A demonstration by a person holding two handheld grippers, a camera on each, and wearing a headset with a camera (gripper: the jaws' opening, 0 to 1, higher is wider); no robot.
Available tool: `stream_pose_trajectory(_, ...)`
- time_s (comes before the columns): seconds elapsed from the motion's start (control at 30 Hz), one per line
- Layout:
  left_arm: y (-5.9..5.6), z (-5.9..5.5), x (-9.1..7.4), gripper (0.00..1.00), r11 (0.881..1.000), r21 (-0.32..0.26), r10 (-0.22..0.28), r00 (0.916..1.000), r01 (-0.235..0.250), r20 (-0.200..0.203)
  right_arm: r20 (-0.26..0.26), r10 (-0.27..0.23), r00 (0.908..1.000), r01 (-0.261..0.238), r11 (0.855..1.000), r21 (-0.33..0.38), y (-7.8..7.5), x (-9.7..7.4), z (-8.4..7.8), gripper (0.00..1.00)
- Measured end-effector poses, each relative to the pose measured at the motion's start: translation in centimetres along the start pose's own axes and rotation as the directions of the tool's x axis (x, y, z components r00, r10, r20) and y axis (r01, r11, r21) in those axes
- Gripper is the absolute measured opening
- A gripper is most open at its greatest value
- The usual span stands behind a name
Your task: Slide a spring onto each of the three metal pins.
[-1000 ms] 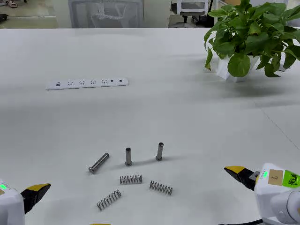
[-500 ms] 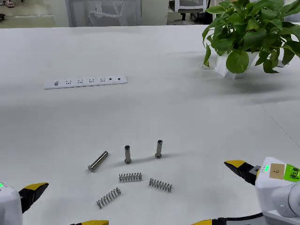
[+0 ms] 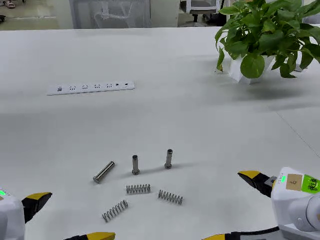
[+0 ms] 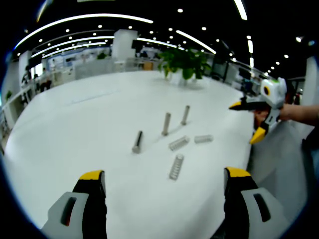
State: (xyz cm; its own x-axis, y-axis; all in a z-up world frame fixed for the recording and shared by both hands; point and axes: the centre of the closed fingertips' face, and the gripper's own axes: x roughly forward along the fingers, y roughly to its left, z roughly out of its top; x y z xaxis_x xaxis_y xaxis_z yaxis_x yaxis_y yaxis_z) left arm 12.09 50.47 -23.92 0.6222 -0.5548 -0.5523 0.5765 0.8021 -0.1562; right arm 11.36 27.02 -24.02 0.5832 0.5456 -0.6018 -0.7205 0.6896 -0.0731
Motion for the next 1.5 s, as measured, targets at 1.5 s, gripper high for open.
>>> stream_pose_trajectory(1.5,2.9,4.0,4.6,0.79,0.980,0.181,-0.052,0.9828,0.085,-0.177,-0.004,-0.006,1.0000,0.006,1.000,-0.006,-0.3,-0.1,0.0,0.96)
